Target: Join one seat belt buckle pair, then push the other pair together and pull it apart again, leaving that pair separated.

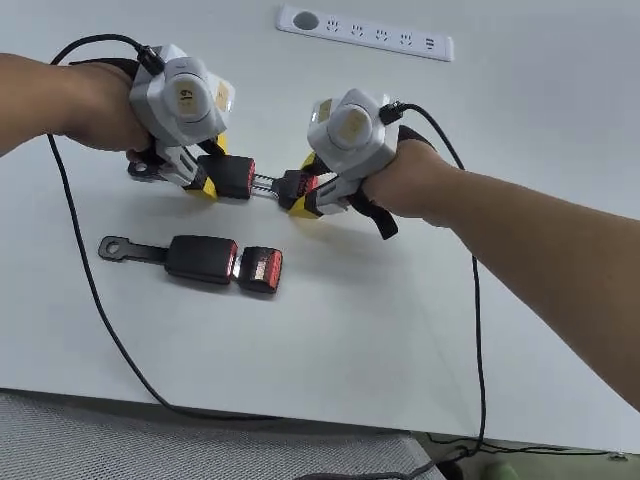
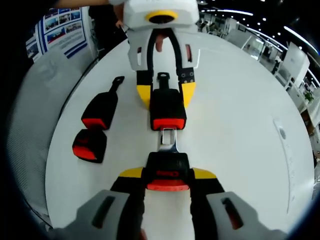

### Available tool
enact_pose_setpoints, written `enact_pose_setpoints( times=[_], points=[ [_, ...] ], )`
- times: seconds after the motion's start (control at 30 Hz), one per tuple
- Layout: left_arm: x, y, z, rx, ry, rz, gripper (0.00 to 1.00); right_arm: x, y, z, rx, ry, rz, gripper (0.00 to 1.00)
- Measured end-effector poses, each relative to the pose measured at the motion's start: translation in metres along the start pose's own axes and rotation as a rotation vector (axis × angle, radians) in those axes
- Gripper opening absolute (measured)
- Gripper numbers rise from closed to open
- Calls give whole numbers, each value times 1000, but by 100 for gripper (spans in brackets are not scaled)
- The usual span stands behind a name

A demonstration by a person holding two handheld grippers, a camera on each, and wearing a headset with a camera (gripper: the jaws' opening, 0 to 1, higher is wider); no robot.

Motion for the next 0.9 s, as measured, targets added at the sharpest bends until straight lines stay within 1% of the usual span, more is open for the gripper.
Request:
enact_pose_setpoints(
  times=[0.1, 0.2, 0.43, 0.47, 0.5, 0.57, 0.6, 0.63, 0.67, 0.77, 0.83, 0.9],
  points=[
    [-1, 0, 0, -4, -2, 4, 32, -3, 0, 2, 16, 43, 9, 34],
    [-1, -1, 0, -2, -3, 7, 32, -5, -1, 1, 23, 49, 8, 34],
    [-1, -1, 0, 4, -5, 7, 32, -4, 0, 1, 21, 49, 4, 34],
    [-1, -1, 0, 3, -8, 5, 32, -5, -1, 1, 23, 50, -6, 34],
    [-1, -1, -1, 3, -8, 6, 32, -6, -1, 1, 23, 48, -6, 34],
    [-2, -1, -2, 3, -15, 9, 32, -10, -5, 1, 22, 51, -13, 34],
    [-2, -1, -2, 4, -18, 9, 32, -12, -9, -2, 20, 43, -23, 34],
    [-2, -1, -1, 4, -19, 8, 32, -12, -10, -3, 21, 41, -14, 34],
    [-2, -1, -1, 6, -17, 6, 32, -10, -7, -3, 16, 38, -18, 34],
    [-2, -1, -1, 10, -15, -2, 32, -8, -6, -4, 6, 20, -40, 34],
    [-1, -1, -1, 17, -18, -7, 32, -8, -5, -1, 16, 39, -46, 33],
    [-1, -1, 0, 19, -22, -11, 32, -10, -6, -1, 19, 35, -51, 33]
  ],
)
Point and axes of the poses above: the centre of the closed fingertips' face, and the gripper's own axes: y roughly backward along the fingers, z roughly to its left, x roughly out of its underside, the point moved 9 cm from there along y, roughly backward along the fingers, and after that the axes turned 3 degrees about -x, right-handed, at the moved point
